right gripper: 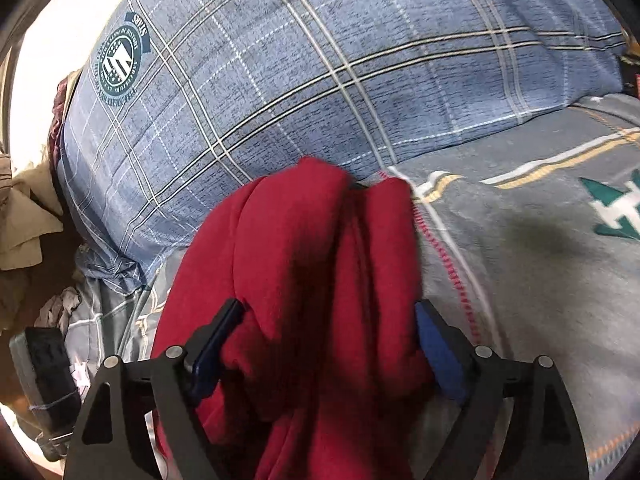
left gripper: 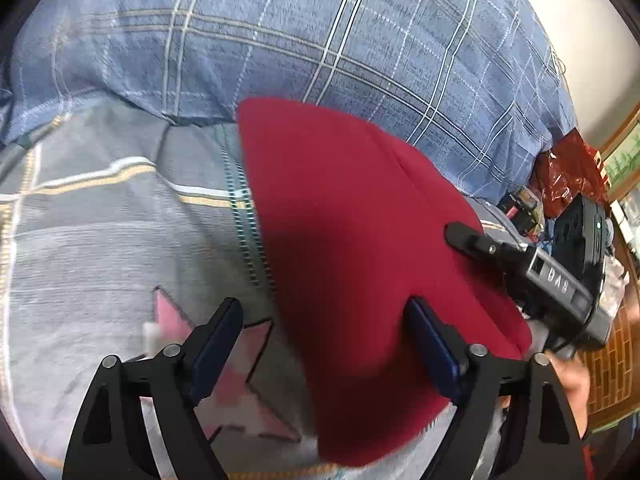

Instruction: Fold small clothes

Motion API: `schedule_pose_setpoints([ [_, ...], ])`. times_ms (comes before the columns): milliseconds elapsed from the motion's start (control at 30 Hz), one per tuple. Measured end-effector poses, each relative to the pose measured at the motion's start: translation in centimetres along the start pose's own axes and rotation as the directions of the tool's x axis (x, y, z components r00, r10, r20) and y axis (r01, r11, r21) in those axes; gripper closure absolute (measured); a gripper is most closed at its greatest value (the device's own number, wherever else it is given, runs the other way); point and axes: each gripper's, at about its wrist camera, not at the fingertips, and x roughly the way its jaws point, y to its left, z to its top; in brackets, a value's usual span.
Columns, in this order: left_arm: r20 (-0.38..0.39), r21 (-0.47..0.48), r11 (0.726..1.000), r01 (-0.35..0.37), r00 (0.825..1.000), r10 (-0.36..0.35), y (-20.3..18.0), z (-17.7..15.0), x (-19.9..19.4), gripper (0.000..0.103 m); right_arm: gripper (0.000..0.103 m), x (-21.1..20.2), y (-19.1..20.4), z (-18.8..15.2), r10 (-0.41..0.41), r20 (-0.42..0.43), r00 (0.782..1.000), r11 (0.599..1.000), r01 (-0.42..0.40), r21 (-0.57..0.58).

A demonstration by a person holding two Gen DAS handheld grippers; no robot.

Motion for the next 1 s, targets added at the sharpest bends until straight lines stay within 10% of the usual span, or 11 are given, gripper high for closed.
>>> schedule_pose_setpoints([
  [100, -0.010, 0.000, 1.000, 0.022, 1.000, -0.022, -0.1, 0.7, 1.5, 0.020, 0.018, 0.4, 0.3, -0.2, -0.008, -0.001, 1.000, 0.999, 0.008, -0.036],
  [233, -0.007, 0.047, 0.999, 0.011, 1.000, -0.011, -0.8, 1.3, 1.7, 0.045, 0.060, -0.7, 2.4, -0.5, -0.051, 0.035, 0.998, 0.988, 0.056, -0.142],
  [333, 0.019, 0.082, 0.997, 0.001, 1.000, -0.002, -1.3, 1.4, -0.6, 0.052, 0.066, -1.3, 3.8, -0.8, -0.084, 0.056, 0.995, 0.978, 0.093, -0.189],
  [700, 0.046, 0.154, 0.982, -0.107, 0.994, 0.101, -0.1, -6.2, -10.0, 0.058, 0.067, -6.9, 9.5, -7.4, 0.005, 0.005, 1.000, 0.972, -0.004, -0.235],
  [800, 0.031, 0.145, 0.977, -0.155, 0.988, 0.152, 0.5, -8.1, -9.2, 0.058, 0.053, -6.3, 9.1, -11.6, -0.038, -0.045, 0.998, 0.976, 0.028, -0.215],
  [1000, 0.112, 0.102, 0.967, -0.232, 0.969, 0.220, 0.7, -8.2, -9.8, 0.040, 0.044, -9.5, 8.0, -12.1, -0.088, 0.023, 0.996, 0.987, 0.090, -0.135],
])
